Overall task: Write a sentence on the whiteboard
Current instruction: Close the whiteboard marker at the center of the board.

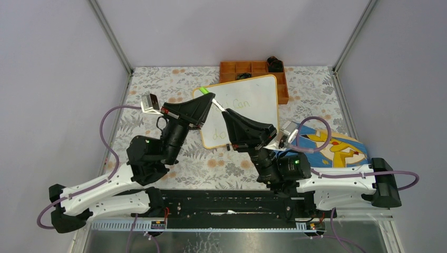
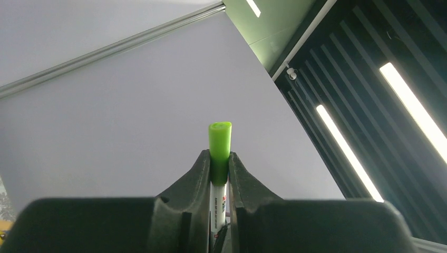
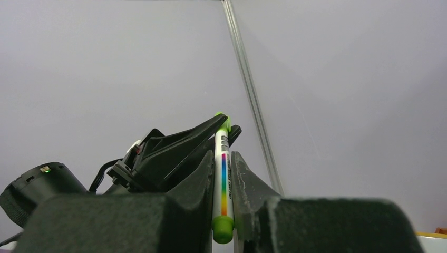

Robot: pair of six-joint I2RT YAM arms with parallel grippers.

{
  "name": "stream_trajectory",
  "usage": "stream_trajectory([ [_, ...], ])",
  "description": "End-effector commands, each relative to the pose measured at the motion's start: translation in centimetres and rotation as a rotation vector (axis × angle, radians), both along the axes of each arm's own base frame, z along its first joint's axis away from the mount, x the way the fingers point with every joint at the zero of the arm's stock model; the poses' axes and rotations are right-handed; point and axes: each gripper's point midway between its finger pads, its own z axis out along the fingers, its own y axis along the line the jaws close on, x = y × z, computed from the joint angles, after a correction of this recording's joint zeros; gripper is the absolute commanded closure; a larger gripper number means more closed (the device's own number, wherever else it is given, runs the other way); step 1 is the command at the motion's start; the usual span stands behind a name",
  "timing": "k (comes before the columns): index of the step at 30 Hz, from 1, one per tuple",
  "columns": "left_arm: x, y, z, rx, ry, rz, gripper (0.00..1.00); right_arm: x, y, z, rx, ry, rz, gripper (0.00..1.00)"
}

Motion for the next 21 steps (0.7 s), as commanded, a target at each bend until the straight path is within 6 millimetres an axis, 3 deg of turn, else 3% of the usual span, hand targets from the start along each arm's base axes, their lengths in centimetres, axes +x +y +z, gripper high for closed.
stream_trajectory([
  [1, -3.3, -3.9, -4.6, 0.185, -0.012, -0.183, 1.0, 1.6, -0.2, 0.4, -0.017, 0.027, -0.056, 1.0],
  [2, -3.2, -3.5, -4.5, 0.181, -0.012, -0.167, 1.0, 1.6, -0.1, 0.4, -0.02, 0.027, -0.051, 1.0],
  [4, -3.1, -2.6, -4.3, 0.169, -0.015, -0.14, 0.82, 1.5, -0.1, 0.5, -0.019, 0.025, -0.044, 1.0],
  [12, -3.0, -0.4, -3.3, 0.162, -0.036, -0.08, 0.4, 1.1, 0.3, 0.5, -0.038, 0.02, -0.014, 1.0],
  [15, -2.9, 0.3, -3.2, 0.167, -0.038, -0.053, 0.32, 1.0, 0.5, 0.4, -0.048, 0.023, -0.003, 1.0],
  [21, -2.3, 1.6, -3.1, 0.17, -0.023, 0.01, 0.32, 0.6, 0.9, 0.3, -0.048, 0.018, 0.034, 1.0],
])
